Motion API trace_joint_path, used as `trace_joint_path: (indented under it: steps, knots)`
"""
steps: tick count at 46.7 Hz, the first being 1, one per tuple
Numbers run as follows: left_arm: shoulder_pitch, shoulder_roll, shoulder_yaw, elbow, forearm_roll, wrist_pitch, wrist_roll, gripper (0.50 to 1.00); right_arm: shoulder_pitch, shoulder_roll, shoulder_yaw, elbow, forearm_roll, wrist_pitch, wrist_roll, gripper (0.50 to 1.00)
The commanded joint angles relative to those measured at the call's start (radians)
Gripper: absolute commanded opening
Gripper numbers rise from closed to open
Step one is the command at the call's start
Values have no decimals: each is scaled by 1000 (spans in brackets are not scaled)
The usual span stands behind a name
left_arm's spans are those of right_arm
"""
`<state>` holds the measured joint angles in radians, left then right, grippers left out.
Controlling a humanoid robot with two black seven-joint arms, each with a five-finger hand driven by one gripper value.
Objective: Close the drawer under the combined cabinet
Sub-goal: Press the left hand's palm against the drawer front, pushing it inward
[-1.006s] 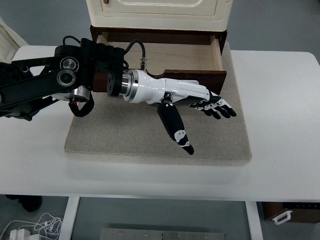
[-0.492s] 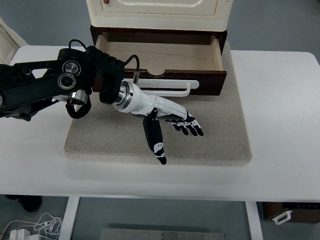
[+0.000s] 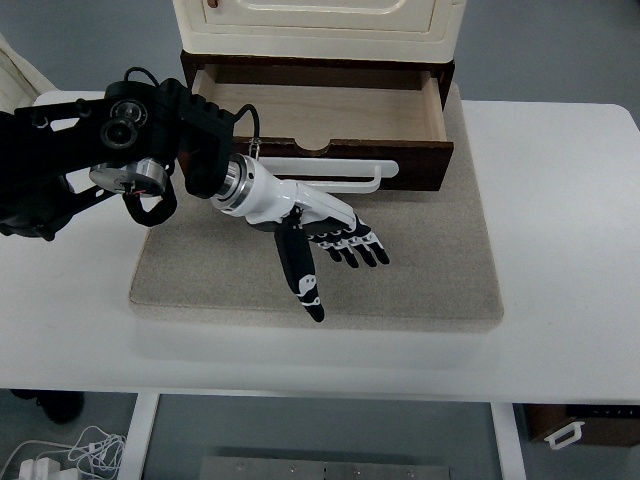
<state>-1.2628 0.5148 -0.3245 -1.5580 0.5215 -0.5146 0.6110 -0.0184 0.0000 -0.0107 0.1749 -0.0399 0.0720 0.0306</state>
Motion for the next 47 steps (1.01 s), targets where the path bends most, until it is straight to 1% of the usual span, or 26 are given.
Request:
trace_joint_path:
  steps: [1,32,44,47]
  knots:
    - [-10,2,4,3,-3,-2,0,999,1,0,0,0,0,0,0,952]
    - [-13,-5,18,50,12,5,0,999,0,0,0,0,0,0,0,952]
    - [-23,-7,19,84,17,-4,0,999,0,0,0,0,0,0,0,952]
    - [-36,-9,19,108,20,-10,0,999,0,0,0,0,0,0,0,952]
